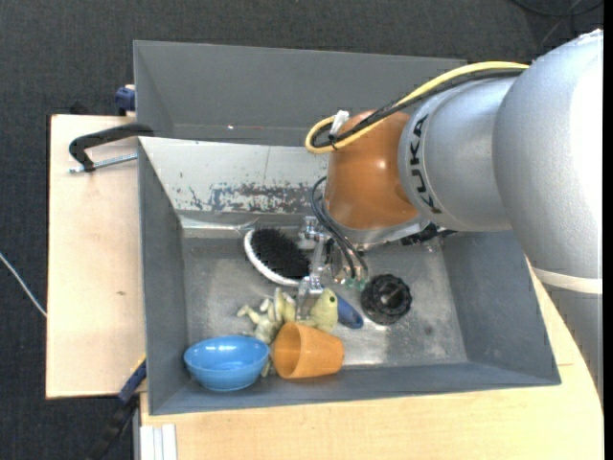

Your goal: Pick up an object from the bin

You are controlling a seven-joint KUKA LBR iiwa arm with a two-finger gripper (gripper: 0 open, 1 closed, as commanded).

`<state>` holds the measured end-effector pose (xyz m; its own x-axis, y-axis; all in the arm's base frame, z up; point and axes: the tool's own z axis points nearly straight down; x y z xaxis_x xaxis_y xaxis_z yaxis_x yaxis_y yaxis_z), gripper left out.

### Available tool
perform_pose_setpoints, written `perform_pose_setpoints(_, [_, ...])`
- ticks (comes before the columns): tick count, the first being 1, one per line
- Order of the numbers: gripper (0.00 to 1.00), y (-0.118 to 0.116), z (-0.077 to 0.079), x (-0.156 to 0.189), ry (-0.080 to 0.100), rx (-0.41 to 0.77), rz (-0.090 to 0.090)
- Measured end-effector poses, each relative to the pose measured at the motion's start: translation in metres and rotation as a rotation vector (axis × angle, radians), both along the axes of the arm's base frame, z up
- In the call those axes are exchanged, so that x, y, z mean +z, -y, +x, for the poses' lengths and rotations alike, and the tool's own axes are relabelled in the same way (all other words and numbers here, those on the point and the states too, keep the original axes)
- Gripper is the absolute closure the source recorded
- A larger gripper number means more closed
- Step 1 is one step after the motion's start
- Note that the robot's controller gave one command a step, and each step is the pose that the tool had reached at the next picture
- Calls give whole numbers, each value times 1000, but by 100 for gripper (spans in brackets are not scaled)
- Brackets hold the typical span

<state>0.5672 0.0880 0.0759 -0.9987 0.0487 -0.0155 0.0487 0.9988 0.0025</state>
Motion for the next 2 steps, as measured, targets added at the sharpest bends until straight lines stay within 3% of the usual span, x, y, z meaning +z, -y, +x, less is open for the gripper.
perform_pose_setpoints(1, [100, -1, -4, 0, -15, 0, 1])
perform_pose_setpoints(2, [100, 18, -12, 175, -2, 204, -3])
